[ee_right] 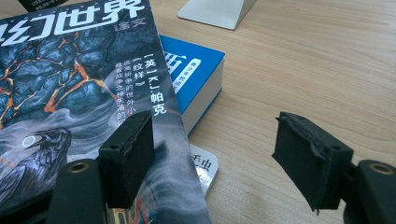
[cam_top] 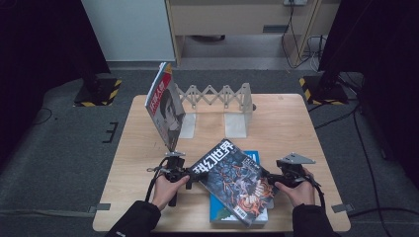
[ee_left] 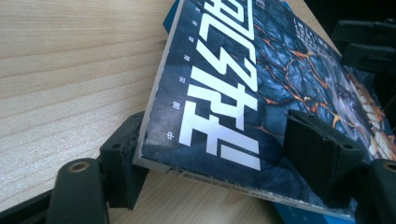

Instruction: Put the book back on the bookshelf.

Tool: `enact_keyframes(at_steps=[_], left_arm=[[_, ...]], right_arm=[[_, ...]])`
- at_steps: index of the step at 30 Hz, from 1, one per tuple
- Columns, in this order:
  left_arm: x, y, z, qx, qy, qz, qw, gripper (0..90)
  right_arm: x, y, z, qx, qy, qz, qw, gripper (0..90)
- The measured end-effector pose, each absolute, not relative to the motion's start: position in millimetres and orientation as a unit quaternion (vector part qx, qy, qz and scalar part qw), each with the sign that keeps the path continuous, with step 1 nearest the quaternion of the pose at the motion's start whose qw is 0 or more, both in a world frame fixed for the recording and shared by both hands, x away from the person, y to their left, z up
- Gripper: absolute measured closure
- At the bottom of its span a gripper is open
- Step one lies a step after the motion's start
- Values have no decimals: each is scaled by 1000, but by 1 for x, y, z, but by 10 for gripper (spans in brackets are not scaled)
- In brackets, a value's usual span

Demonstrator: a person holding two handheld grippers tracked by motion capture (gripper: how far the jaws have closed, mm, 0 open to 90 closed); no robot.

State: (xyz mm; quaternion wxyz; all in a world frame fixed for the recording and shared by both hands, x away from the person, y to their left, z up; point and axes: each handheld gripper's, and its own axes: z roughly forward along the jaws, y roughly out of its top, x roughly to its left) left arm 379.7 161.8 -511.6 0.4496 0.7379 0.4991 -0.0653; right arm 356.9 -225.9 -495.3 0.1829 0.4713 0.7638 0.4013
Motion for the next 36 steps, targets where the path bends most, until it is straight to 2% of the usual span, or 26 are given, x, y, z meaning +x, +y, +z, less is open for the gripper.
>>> enact_keyframes(at_steps=[4,5,9,20,23,26,32,36], left_arm=[[378,164,-498,741,490,-41,459,402],[377,164,-490,739,481,-31,471,402],[383,162,-475,728,475,-50,492,440],[398,156,-478,705,490,-70,508,431],[396,155,-477,711,486,-66,504,434],[390,155,-481,740,477,-39,472,426],[386,157,-489,741,485,-39,463,414],[382,157,-495,743,489,-41,455,374]], right_arm=[[356,-226,-496,471,764,400,185,284],[356,-226,-496,470,765,399,185,284],[357,-227,-496,473,763,399,186,285],[356,-229,-497,473,763,398,186,285],[356,-229,-497,473,763,398,186,285],[356,-229,-497,473,762,400,188,284],[356,-228,-496,473,762,399,189,284],[356,-228,-496,473,761,401,189,284]])
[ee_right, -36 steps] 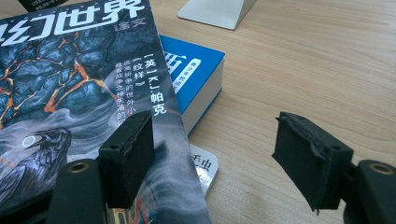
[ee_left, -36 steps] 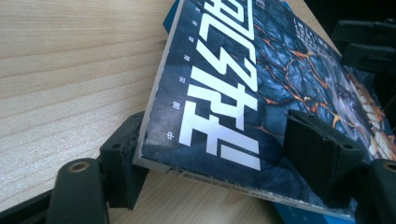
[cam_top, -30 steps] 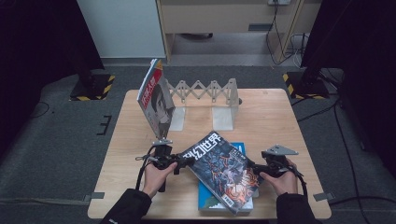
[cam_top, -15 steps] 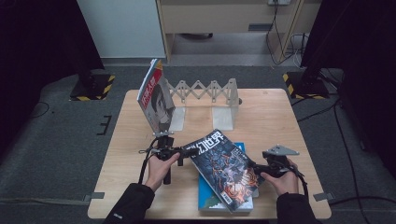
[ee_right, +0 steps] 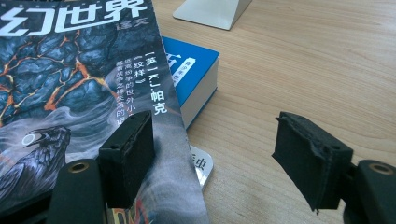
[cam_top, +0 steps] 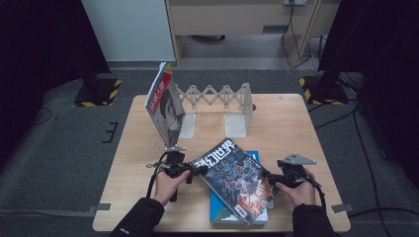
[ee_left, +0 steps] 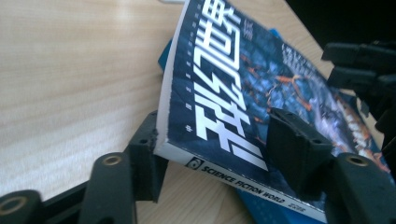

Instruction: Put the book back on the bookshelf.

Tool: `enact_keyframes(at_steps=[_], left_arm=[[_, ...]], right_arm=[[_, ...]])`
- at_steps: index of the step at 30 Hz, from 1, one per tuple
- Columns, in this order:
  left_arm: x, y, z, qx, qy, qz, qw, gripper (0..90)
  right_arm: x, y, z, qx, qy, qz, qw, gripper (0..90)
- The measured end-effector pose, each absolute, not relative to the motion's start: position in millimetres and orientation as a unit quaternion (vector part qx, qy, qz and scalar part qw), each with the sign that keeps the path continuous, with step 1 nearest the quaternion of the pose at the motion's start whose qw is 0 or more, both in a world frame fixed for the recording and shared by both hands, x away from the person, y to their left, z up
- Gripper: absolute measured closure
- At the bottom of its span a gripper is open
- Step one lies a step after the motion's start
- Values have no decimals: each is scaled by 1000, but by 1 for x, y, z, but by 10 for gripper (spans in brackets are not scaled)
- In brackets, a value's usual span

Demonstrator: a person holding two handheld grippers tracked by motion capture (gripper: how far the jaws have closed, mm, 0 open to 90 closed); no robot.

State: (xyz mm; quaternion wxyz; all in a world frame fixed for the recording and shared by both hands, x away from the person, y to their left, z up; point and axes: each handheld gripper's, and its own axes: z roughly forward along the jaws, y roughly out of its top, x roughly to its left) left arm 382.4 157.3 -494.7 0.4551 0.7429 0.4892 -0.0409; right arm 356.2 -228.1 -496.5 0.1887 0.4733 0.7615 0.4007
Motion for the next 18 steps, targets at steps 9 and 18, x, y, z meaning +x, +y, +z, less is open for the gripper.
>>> enact_keyframes(at_steps=[9,18], left_arm=[[369,157,-507,743,496,-37,448,266],[359,161,-511,739,505,-43,445,236]], right_arm=[[356,-227,-497,473,760,404,188,283],[356,-227,-497,471,761,404,187,280]])
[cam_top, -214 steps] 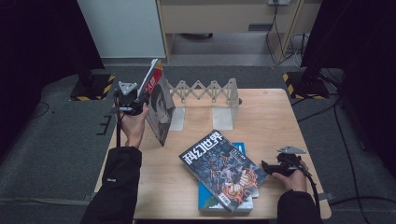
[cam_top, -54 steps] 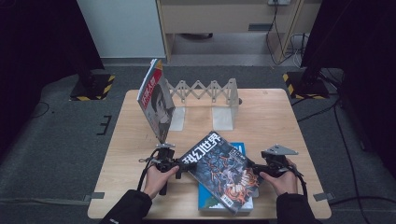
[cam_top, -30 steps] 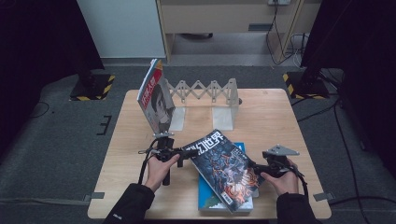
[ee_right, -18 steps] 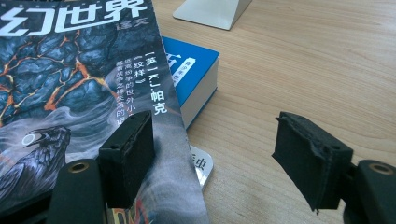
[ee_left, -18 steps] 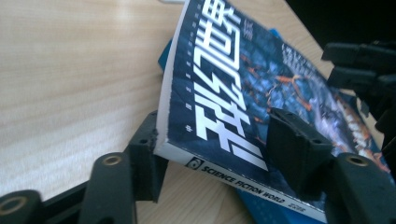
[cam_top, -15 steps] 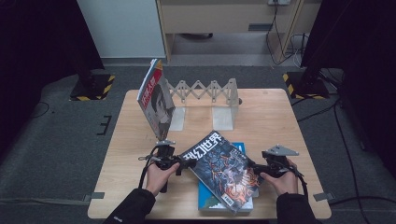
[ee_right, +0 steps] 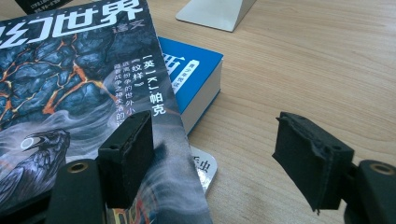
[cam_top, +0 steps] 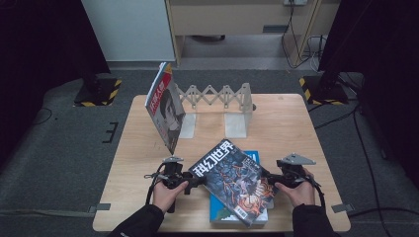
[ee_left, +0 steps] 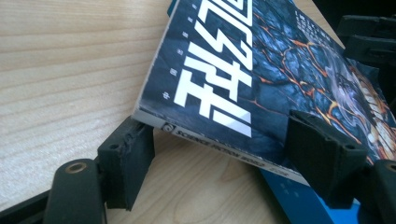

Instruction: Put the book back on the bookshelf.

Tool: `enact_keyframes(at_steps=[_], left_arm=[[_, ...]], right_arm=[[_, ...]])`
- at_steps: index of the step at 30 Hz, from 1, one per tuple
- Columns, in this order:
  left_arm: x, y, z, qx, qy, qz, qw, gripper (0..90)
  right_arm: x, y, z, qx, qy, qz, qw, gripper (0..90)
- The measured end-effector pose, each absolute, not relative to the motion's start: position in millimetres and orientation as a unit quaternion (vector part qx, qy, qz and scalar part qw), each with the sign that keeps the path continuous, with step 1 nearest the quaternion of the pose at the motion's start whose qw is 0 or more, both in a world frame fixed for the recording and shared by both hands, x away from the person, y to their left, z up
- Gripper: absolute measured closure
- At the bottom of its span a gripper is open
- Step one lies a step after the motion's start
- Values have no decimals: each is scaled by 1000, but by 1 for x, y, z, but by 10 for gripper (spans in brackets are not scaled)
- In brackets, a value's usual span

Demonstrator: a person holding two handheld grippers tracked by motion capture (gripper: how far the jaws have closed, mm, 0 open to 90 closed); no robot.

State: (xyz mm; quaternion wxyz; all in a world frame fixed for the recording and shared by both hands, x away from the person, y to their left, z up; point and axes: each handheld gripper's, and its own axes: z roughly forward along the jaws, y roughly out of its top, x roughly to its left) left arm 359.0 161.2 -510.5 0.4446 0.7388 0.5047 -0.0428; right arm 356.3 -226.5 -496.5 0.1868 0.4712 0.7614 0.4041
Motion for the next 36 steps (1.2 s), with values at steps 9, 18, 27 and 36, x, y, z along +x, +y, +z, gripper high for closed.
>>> enact_keyframes(at_steps=[9,18,27,36], left_arm=[[364,150,-511,735,510,-63,443,247],[372,150,-481,729,481,-38,486,411],[388,133,-490,735,476,-54,481,406],[405,135,-486,736,480,-63,473,465]], right_arm=[[357,-227,-497,471,761,404,186,280],[357,-228,-497,471,761,403,190,281],[356,-228,-498,473,758,406,190,282],[356,-228,-498,472,759,407,188,282]])
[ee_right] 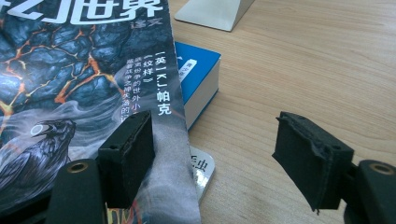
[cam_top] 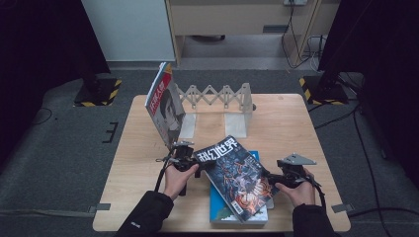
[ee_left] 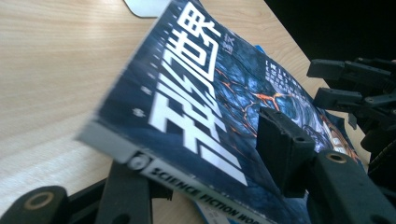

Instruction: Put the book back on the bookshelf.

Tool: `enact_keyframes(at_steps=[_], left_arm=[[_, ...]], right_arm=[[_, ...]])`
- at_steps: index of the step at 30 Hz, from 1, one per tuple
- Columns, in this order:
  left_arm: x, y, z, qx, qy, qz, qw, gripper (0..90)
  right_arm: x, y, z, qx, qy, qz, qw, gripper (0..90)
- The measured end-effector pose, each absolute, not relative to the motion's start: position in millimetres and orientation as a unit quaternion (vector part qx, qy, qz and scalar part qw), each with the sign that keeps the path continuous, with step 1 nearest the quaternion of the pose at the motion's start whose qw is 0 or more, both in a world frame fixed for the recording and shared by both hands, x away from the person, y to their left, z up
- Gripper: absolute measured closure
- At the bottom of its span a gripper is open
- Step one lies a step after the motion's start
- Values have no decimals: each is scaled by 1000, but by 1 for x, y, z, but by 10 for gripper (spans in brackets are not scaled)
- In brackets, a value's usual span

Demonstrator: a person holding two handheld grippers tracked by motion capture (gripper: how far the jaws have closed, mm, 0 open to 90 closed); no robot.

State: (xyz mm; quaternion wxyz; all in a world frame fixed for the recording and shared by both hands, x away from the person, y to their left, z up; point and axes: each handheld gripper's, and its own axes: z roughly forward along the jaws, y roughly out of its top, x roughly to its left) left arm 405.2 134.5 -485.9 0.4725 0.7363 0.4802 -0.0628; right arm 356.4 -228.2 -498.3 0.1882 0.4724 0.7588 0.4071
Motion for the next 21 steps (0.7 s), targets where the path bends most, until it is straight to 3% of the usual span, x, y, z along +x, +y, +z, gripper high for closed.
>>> enact_keyframes(at_steps=[9,11,12,14,21], left_arm=[[423,144,-489,741,485,-73,459,442],[425,146,-490,737,490,-72,461,458],[425,148,-491,737,487,-72,463,528],[422,150,-491,729,487,-79,474,585],[401,160,-487,728,493,-63,473,590]], right_arm=[[357,-228,-499,471,759,409,186,281],[357,-228,-498,471,759,409,186,281],[357,-228,-498,470,760,409,187,281],[357,-228,-498,471,760,408,188,281],[358,-222,-496,467,763,407,186,266]])
